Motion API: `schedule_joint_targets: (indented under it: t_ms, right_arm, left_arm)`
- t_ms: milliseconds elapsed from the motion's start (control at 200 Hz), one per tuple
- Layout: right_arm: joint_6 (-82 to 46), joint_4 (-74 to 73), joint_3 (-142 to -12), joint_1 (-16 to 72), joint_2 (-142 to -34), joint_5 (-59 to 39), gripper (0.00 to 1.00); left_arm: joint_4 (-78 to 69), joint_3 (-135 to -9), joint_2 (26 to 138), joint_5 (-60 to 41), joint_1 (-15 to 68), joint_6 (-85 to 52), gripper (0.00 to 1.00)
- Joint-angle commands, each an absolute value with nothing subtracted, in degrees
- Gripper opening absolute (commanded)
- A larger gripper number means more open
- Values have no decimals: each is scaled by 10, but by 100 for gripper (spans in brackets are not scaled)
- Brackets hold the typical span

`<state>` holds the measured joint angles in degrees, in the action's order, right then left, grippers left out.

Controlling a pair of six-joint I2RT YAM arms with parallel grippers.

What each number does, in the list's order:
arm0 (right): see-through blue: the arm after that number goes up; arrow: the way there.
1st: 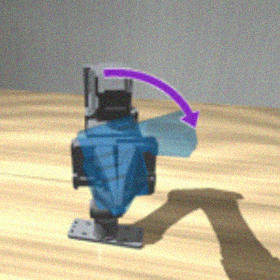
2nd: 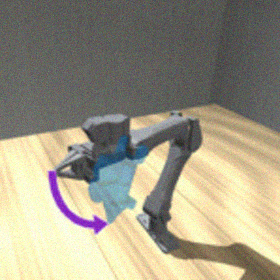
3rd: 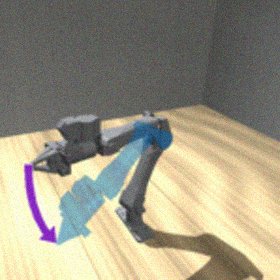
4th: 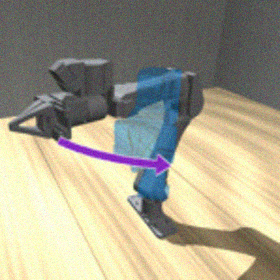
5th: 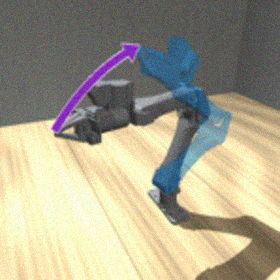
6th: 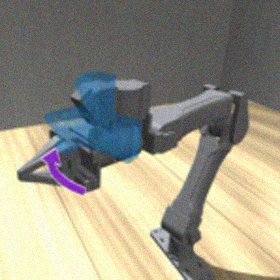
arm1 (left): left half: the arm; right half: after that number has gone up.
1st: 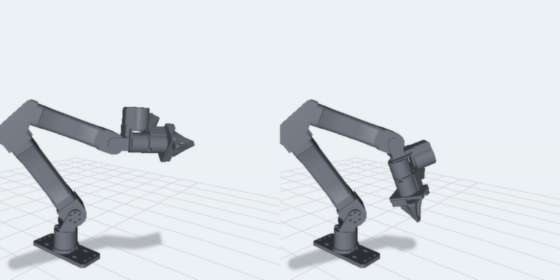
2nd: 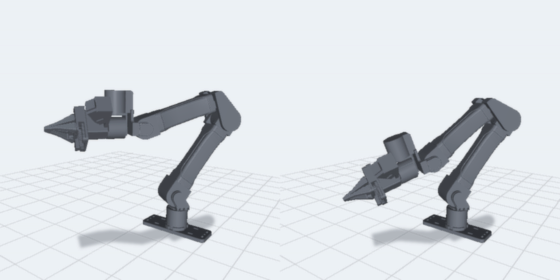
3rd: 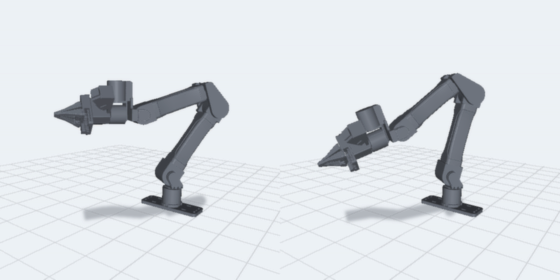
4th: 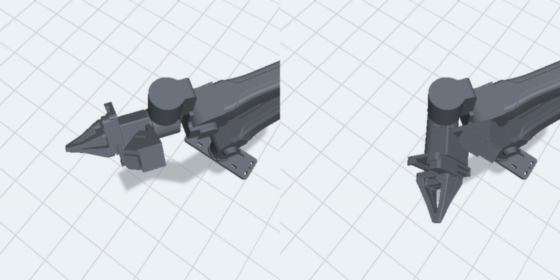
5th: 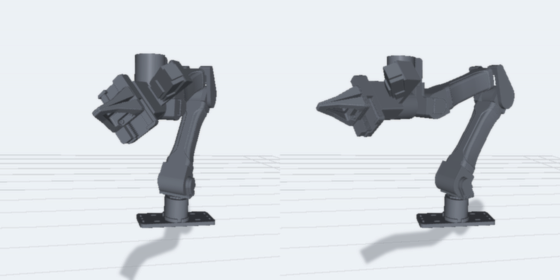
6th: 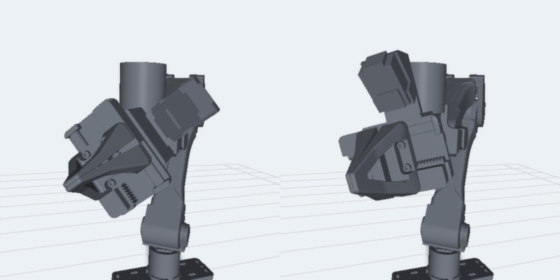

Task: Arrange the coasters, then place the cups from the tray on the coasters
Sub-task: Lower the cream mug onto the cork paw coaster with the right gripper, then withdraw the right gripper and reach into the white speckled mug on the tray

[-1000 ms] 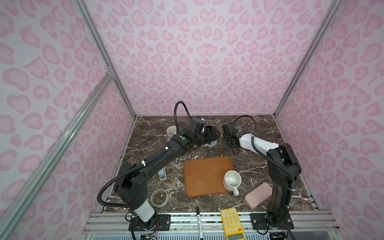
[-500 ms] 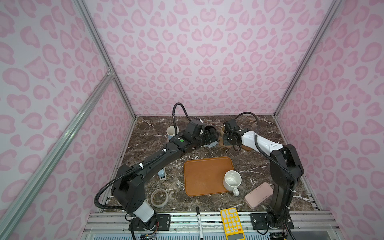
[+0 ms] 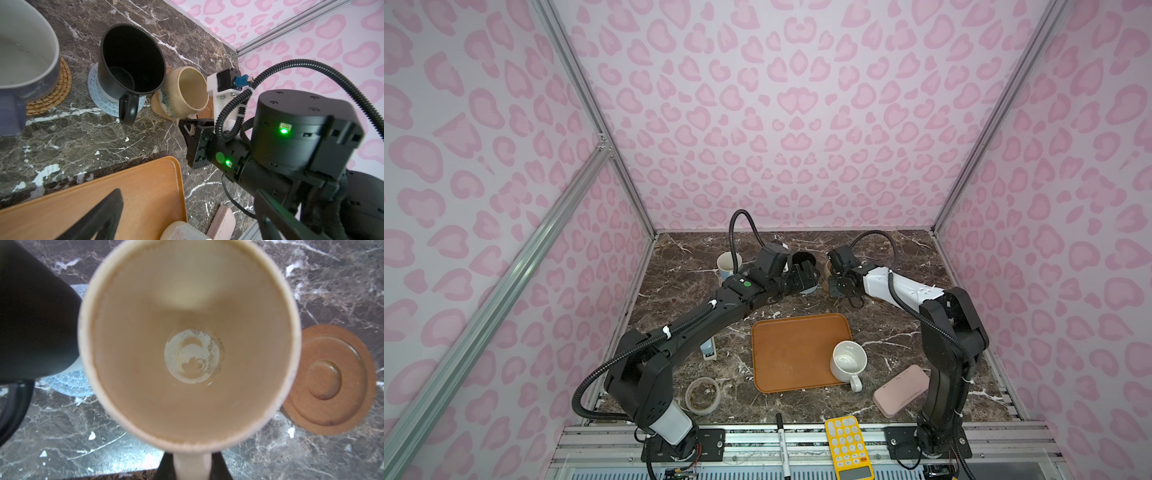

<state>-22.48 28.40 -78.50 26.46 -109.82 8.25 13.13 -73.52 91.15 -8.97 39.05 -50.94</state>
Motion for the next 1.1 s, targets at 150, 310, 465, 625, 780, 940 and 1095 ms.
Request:
schedule_joint_targets:
  t_ms: [150,310,465,625,780,940,1095]
  right_arm:
    - [-233,273,-778,265,-1099,97,7]
    - [-232,288,-791,265,-1100,93,37]
    - [-232,301,-793,265,-1083,95,48]
    - [-228,321,-765,270,-1011,95,69]
    - [-223,355,-696,274,-881,71,91]
    - [-215,420,-618,280,-731,25,91]
    - [-233,512,-562,300,-613,10,92]
  left_arm:
    - [106,-724,896,-87,390,-510,100]
    - [104,-716,888,-85,390,-512,100]
    - [102,-705,877,-84,391,-515,100]
    - [105,-694,860,-94,394,-511,100]
    - [121,-686,842,-126,406,-497,100]
    - [139,-667,817,-126,440,-486,100]
    - [141,-630,796,-126,479,-488,100]
